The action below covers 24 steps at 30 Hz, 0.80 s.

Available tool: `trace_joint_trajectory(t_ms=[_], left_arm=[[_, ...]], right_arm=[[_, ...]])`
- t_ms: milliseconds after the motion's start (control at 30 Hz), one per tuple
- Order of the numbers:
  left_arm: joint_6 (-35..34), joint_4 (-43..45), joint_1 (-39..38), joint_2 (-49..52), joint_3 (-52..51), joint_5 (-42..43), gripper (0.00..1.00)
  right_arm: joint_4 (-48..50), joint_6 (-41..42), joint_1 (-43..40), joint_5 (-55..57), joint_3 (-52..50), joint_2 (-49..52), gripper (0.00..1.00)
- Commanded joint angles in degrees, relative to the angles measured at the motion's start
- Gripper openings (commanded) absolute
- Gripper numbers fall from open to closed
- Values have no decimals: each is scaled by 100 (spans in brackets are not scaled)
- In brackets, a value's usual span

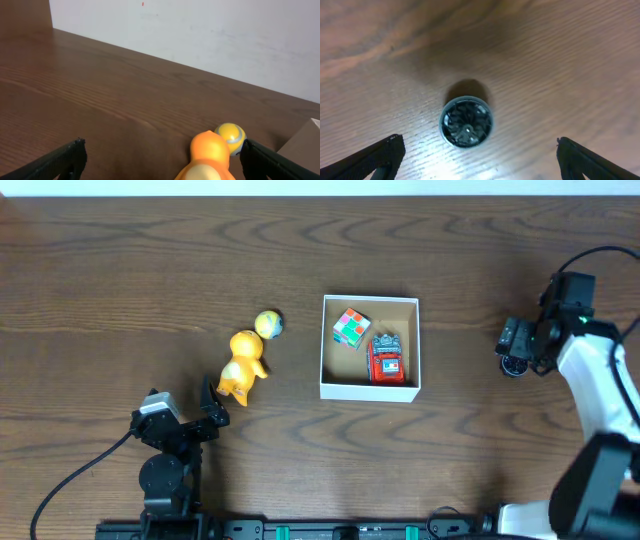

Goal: Pack container
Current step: 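Grasp the black gear wheel with the right gripper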

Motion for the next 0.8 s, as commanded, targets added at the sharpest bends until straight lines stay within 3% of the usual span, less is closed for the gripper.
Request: trace_joint_trajectory(t_ms=[0,400,500,633,767], left_arm=[[79,-223,26,-2,-116,-48,98],[79,-223,26,-2,-116,-48,98],[79,-223,26,-2,-116,-48,98],[79,-223,26,-2,-116,-48,98],[79,-223,26,-2,-116,-48,98]], right_arm=[[109,-96,-52,-118,-11,367,99],[284,-199,-59,-363,-11,1217,98],[284,-201,-59,-369,-9,1209,88],[299,-203,-59,-367,-9,1204,62],[358,-254,-59,-367,-4,1204,52]])
